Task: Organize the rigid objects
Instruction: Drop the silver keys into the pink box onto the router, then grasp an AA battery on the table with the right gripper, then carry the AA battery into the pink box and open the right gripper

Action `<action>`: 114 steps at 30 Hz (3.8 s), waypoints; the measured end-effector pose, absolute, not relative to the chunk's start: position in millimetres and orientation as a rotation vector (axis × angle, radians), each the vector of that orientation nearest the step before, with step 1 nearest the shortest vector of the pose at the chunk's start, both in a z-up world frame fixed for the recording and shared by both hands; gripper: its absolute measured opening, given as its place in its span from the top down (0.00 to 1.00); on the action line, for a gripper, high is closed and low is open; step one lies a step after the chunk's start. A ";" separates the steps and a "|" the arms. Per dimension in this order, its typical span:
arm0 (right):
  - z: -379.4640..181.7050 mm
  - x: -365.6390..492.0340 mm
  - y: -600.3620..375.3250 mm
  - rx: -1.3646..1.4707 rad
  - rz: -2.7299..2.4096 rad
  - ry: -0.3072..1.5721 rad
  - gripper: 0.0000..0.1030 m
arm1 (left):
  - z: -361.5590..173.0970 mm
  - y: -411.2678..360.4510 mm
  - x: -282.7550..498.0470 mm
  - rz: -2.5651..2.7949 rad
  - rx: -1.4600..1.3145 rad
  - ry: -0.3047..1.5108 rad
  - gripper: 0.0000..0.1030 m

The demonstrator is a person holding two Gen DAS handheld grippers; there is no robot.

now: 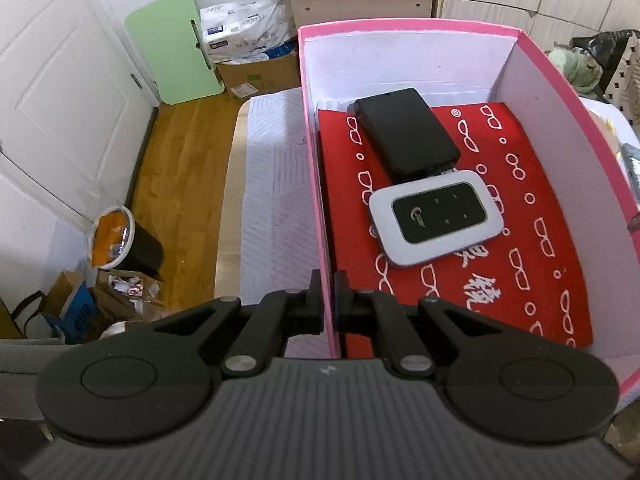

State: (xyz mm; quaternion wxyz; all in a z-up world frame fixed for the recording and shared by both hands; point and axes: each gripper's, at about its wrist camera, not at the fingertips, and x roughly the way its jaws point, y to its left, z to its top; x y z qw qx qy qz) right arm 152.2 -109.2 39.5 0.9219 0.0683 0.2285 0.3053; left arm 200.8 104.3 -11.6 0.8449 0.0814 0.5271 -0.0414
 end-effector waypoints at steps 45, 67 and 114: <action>34.2 160.3 -161.6 0.232 0.513 0.632 0.74 | -13.0 94.8 191.9 -0.065 0.232 1.049 0.95; -82.6 125.9 -155.7 0.037 0.316 0.839 0.37 | -20.6 92.4 187.1 -0.053 0.248 1.011 0.95; 9.4 185.4 -76.1 -0.319 0.591 0.599 0.38 | -20.2 93.7 185.3 -0.053 0.233 0.990 0.95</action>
